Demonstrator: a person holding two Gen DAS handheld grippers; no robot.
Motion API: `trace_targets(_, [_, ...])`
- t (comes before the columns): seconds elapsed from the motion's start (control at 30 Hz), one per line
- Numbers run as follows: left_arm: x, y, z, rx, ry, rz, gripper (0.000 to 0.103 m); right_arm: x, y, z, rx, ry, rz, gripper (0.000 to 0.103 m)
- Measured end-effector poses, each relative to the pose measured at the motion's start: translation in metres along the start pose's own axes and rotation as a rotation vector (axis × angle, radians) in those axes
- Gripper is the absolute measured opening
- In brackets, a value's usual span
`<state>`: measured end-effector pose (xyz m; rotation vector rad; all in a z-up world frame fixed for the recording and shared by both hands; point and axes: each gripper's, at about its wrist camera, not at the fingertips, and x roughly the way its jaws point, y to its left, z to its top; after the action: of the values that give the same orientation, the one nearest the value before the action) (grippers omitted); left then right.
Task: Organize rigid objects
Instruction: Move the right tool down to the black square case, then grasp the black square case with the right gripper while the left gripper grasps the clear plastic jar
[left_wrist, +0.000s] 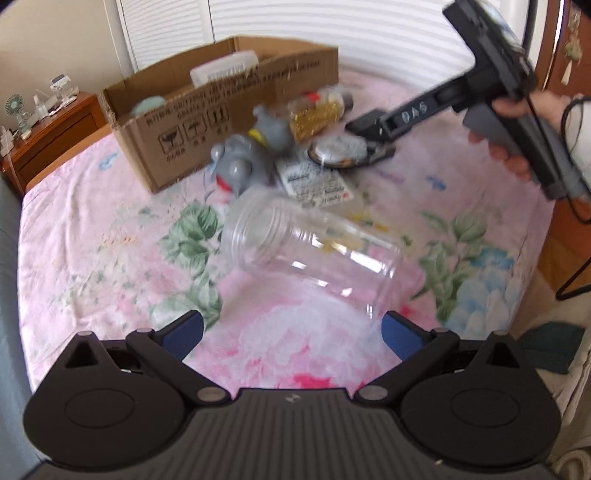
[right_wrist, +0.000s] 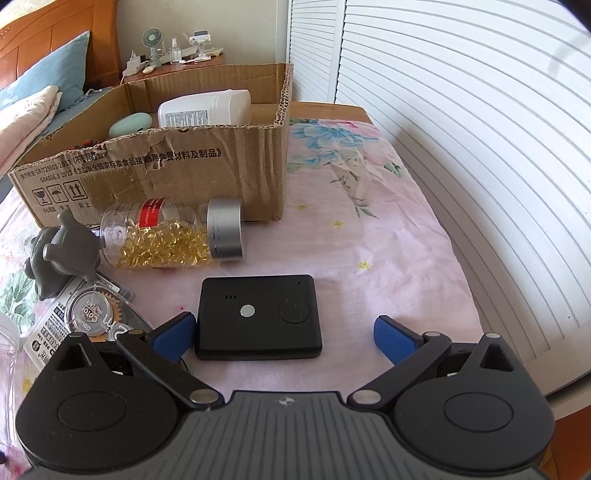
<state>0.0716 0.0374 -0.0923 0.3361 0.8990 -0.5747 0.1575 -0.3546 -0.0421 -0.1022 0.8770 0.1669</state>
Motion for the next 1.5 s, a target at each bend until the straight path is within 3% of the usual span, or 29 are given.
trace_targets(0.23, [0.013, 0.007, 0.011, -0.021, -0.029, -0.029, 0.103, 0.0, 0.0, -0.001, -0.006, -0.009, 0.004, 0.103])
trace_targets(0.5, [0.018, -0.006, 0.023, 0.025, -0.082, 0.042, 0.102, -0.001, -0.001, -0.005, -0.013, -0.038, 0.01, 0.103])
trace_targets(0.73, [0.021, -0.008, 0.026, -0.038, -0.094, 0.075, 0.102, 0.001, 0.002, -0.004, 0.002, -0.044, -0.006, 0.103])
trace_targets(1.03, [0.02, -0.011, 0.029, -0.062, -0.089, 0.112, 0.102, 0.003, 0.005, -0.003, -0.054, -0.06, 0.051, 0.102])
trace_targets(1.33, [0.02, -0.011, 0.03, -0.047, -0.09, 0.123, 0.102, -0.007, 0.01, -0.002, -0.094, -0.066, 0.083, 0.074])
trace_targets(1.5, [0.015, -0.009, 0.031, -0.054, -0.099, 0.118, 0.102, -0.007, 0.009, -0.001, -0.1, -0.061, 0.085, 0.075])
